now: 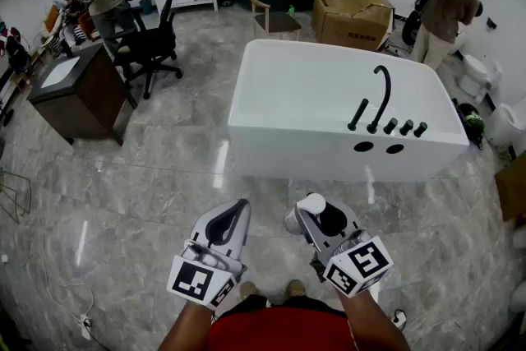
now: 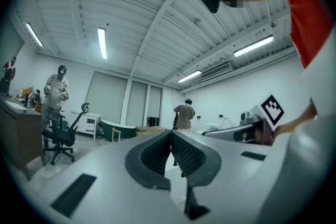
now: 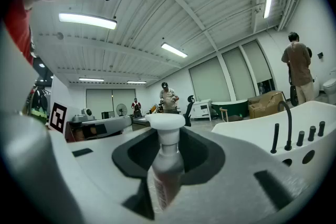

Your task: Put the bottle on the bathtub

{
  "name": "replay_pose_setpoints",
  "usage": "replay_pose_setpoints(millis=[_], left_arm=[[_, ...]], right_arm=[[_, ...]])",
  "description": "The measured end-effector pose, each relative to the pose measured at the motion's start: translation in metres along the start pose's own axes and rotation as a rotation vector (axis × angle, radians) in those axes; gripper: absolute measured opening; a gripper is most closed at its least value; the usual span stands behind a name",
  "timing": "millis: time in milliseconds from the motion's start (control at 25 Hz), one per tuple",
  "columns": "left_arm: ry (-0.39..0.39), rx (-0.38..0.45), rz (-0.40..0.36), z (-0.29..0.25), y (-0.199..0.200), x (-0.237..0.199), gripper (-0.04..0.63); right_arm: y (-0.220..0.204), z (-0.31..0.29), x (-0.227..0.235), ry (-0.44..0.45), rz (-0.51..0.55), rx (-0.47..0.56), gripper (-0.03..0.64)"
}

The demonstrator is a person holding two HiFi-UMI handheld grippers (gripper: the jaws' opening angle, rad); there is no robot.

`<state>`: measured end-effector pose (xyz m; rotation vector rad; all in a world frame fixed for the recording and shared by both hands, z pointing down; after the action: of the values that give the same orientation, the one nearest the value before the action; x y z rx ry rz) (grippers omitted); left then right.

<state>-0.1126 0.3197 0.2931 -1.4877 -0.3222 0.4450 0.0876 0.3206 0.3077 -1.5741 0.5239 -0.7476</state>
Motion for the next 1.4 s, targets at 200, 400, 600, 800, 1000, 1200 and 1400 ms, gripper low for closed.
replay_pose_setpoints(millis=[200, 400, 600, 800, 1000, 1200, 1400], left_arm=[[-0.005, 0.01, 0.004, 0.004, 0.001, -0.01, 0.011], [-0.01, 0.015, 0.015, 0.009, 0.0, -0.027, 0.011], [-0.019, 0.019, 0.033, 0.014, -0.002, -0.055, 0.011], [-0.038, 0.029, 0.051, 0.003, -0.008, -0.079, 0.011], [-0.054, 0.024, 0.06, -0.022, -0.013, -0.099, 0.011], [-0.045, 0.002, 0.045, -0.063, -0.022, -0.123, 0.011], [-0.012, -0.028, 0.011, -0.13, -0.03, -0.142, 0.011]], right_arm=[[0.0, -0.008, -0.008, 0.007, -0.007, 0.006, 0.114], [-0.001, -0.023, -0.014, -0.001, -0.024, 0.009, 0.115], [-0.003, -0.045, -0.015, -0.044, -0.03, 0.004, 0.115], [-0.006, -0.063, -0.01, -0.089, -0.015, -0.01, 0.115], [-0.006, -0.08, 0.015, -0.141, -0.006, -0.025, 0.115], [-0.009, -0.111, 0.059, -0.157, 0.009, -0.023, 0.115], [-0.009, -0.152, 0.126, -0.13, 0.036, -0.034, 0.115]])
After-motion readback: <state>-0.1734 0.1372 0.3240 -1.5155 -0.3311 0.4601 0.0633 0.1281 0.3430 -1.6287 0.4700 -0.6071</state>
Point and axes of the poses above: the fingertips, and each gripper's own axes: z backward along the fingers, x to its right, y out of its top, the point moved 8 cm from there along z, backward along the fingers, and after that the axes turned 10 degrees about y, right-handed, at the moved point
